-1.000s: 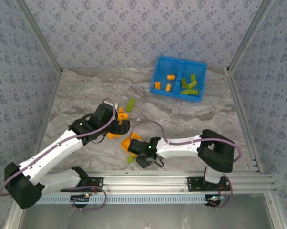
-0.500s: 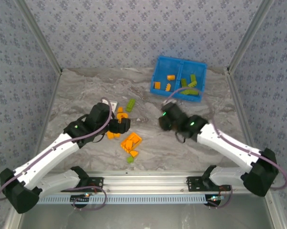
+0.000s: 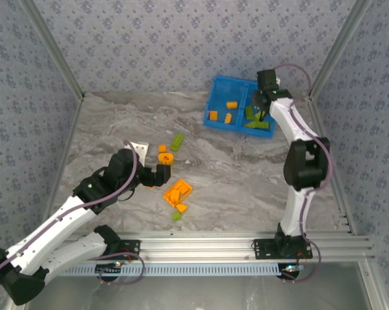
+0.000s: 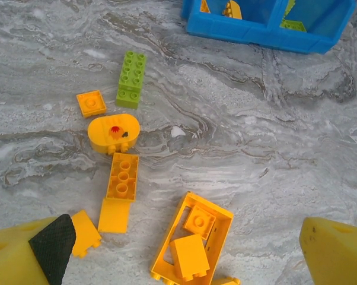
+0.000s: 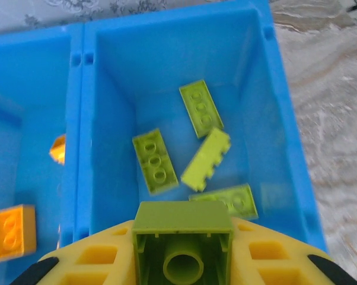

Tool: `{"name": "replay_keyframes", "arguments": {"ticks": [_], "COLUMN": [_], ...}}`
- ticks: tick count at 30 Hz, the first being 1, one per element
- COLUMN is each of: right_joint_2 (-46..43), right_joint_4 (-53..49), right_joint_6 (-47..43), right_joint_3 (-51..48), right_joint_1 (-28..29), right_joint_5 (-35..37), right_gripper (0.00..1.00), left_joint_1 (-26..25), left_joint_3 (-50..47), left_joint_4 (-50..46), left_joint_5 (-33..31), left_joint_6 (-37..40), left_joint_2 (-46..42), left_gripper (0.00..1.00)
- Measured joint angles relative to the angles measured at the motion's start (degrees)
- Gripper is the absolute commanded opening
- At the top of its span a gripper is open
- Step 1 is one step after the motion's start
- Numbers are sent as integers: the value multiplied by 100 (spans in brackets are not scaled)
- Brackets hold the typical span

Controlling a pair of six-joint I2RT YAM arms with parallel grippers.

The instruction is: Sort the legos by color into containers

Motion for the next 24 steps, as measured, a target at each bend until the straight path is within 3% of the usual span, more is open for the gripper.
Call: {"name": "replay_keyframes", "arguments": {"ticks": [7,12,19,24], "right_joint_2": [1921,2483,2273,782], "right_joint_4": [-841,-1340,-1659,-1185], "right_joint_6": [-81,-122,-127,-116], "right_joint_3": [2448,3217,3163,1091], "right_joint_1": [-234,-330,-330,-227], "right_joint_5": [-181,-369,-555,-776], "right_gripper": [41,49,54,57], "left_joint_1": [0,0,0,13], "left_joint_3": [-4,-26,-15,31], "left_joint_4": [-118,-149,-426,-702], "left_joint_5": [-149,-260,-671,-815], "left_joint_6": [-24,-22,-177,-391], "left_joint_2": [-289,-308,195,839], "left_gripper": [99,99,99,99]}}
